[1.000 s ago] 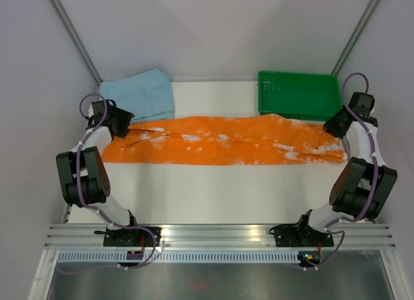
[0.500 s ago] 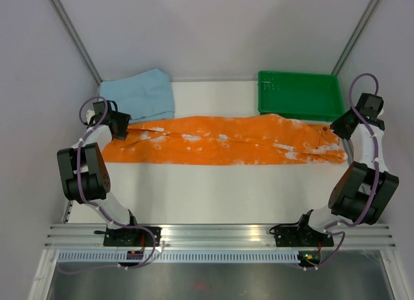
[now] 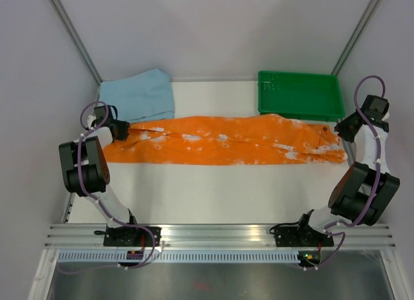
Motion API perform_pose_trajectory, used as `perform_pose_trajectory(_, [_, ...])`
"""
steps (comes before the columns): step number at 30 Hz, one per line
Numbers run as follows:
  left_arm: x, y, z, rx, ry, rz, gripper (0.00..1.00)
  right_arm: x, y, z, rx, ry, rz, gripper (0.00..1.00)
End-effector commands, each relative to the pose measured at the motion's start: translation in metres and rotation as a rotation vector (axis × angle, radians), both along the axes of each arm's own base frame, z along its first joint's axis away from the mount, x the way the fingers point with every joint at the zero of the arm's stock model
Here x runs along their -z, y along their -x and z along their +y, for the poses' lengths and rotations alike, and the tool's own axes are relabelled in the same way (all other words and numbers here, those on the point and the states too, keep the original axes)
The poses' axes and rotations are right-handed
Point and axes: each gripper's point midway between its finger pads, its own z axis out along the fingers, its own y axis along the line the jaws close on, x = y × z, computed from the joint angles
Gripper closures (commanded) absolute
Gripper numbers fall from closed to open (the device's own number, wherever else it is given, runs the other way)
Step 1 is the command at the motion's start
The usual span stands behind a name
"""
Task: Fold and stack the trousers
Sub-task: Fold the trousers
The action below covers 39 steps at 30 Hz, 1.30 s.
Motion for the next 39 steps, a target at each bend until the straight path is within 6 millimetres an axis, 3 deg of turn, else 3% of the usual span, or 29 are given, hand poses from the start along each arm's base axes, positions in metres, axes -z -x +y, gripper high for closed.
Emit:
perform_pose_trajectory(1, [-0.012,-0.021,0.003,-0.015,0.013,-0.083,0.61,-0.014,0.012,-0.012,0.084,0.011,-0.029,0.71])
perform_pose_trajectory(5, [-0.005,-0.022,0.004,-0.006,0.007,-0.071,0.77,-0.022,0.026,-0.025,0.173,-0.003,-0.063,0.66])
perform_pose_trajectory(9, [-0.008,-0.024,0.006,0.001,-0.019,-0.104,0.97,-0.025,0.032,-0.025,0.179,0.011,-0.059,0.61])
perform_pose_trajectory(13, [-0.025,-0.031,0.011,0.022,-0.072,-0.159,0.98,-0.017,0.040,-0.021,0.184,0.012,-0.068,0.52])
perform_pose_trajectory(15, [-0.032,-0.034,0.011,0.036,-0.087,-0.182,0.98,-0.023,0.040,-0.024,0.208,0.042,-0.114,0.47])
perform_pose_trajectory(22, [-0.053,-0.043,0.006,0.083,-0.092,-0.248,0.98,0.015,0.037,0.003,0.255,-0.148,-0.206,0.38])
perform_pose_trajectory(26, [-0.054,-0.043,0.001,0.101,-0.076,-0.253,0.98,0.029,0.042,0.008,0.304,-0.200,-0.179,0.39])
perform_pose_trajectory(32, [-0.050,-0.040,0.000,0.101,-0.067,-0.246,0.98,0.014,0.067,-0.003,0.405,-0.132,-0.106,0.37])
perform_pose_trajectory(39, [-0.048,-0.038,0.000,0.097,-0.063,-0.246,0.98,0.031,0.089,0.014,0.418,-0.179,-0.023,0.36])
